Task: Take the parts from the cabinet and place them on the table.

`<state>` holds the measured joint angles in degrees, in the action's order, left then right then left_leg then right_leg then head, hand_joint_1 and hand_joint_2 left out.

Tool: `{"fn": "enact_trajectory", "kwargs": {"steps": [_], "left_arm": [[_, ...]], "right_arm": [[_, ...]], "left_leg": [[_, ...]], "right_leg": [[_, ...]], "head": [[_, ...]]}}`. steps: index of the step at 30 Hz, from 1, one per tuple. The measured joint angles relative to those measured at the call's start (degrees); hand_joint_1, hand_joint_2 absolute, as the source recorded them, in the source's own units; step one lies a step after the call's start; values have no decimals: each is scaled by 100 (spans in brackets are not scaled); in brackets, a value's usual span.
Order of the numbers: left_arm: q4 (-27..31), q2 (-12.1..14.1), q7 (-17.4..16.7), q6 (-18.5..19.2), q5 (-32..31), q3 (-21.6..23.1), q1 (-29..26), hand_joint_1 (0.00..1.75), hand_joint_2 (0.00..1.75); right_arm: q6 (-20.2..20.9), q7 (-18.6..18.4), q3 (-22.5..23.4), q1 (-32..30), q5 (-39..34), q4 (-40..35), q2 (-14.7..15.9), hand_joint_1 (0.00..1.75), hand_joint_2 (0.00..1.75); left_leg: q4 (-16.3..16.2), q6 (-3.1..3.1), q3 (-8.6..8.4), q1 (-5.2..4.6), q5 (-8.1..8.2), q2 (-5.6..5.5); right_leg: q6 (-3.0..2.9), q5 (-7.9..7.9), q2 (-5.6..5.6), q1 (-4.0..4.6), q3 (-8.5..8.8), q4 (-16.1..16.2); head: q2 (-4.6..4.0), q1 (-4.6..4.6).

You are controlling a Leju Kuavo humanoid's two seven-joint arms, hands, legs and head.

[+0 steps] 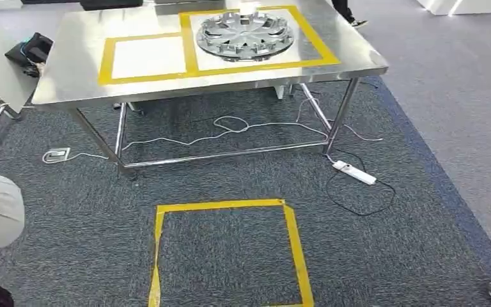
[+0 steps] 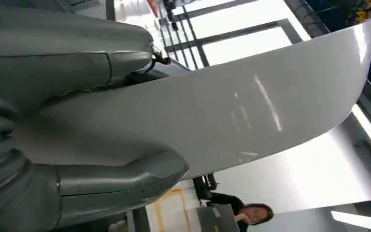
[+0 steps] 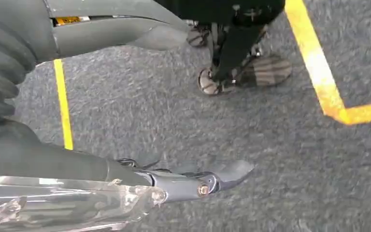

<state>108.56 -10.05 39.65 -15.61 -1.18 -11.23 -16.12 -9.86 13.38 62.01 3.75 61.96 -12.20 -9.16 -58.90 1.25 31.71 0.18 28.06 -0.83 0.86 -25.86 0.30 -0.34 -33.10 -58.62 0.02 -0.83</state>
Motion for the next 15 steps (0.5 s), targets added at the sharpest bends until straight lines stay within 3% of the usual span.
{"fn": "enact_trajectory", "kwargs": {"steps": [1,3,4,5,6,7,8,9,10,11,14,15], "left_arm": [[0,7,0,0,0,2,10,175,175],[-2,7,0,-2,2,7,-6,175,175],[-2,7,0,-2,2,7,-12,175,175],[-2,7,0,-4,2,7,-13,175,175],[-2,7,0,-4,2,7,-14,175,175],[-2,9,0,-7,2,7,-14,175,175],[-2,9,0,-11,2,7,-13,175,175],[-2,7,0,-13,2,9,-13,175,175],[-4,7,-2,-15,4,13,-1,175,175],[-7,7,-9,-15,4,20,-2,175,175],[-5,7,-11,-9,11,11,-32,175,175],[-4,7,-11,-2,11,13,-33,175,175]], "right_arm": [[0,4,2,10,0,-2,2,0,175],[4,2,9,9,2,-2,0,0,175],[4,4,13,6,2,-2,0,0,175],[4,2,15,-1,0,-2,0,0,175],[4,2,18,-8,0,-2,0,0,175],[4,2,20,-6,0,-2,0,0,175],[7,4,22,-5,-2,-2,0,0,175],[9,7,24,-5,-2,-2,2,0,175],[7,9,24,7,-2,-7,11,0,175],[7,11,24,9,-2,-7,13,0,175],[7,18,26,5,0,-7,13,0,175],[7,17,26,9,0,-7,13,0,175]], "left_leg": [[-312,30,157,1,171,2],[-1289,83,695,35,571,4],[-1603,100,896,49,625,5],[-1642,111,965,62,527,6],[-1453,123,914,77,309,8],[-1073,137,753,91,21,14],[-516,152,502,109,-300,28],[-84,186,316,139,-468,88],[106,175,222,106,-326,80],[66,78,246,117,-312,65],[87,-57,221,104,-289,55],[93,-101,194,116,-276,54]], "right_leg": [[-24,-13,-6,-11,12,4],[-56,-43,-16,-20,29,4],[-50,-56,-17,-24,39,4],[-41,-73,-17,-34,63,4],[-23,-96,-16,-45,94,4],[-2,-122,-14,-62,136,4],[38,-156,-9,-84,190,3],[91,-189,-2,-68,212,4],[142,-242,6,-32,174,-36],[163,-248,1,-20,152,-6],[259,-271,-16,-49,229,64],[278,-326,-14,-53,217,-53]], "head": [[0,-13],[0,-9],[0,-9],[0,-9],[0,-11],[0,-9],[0,-11],[0,-22],[0,-72],[0,-40],[0,-33],[0,-6]]}}
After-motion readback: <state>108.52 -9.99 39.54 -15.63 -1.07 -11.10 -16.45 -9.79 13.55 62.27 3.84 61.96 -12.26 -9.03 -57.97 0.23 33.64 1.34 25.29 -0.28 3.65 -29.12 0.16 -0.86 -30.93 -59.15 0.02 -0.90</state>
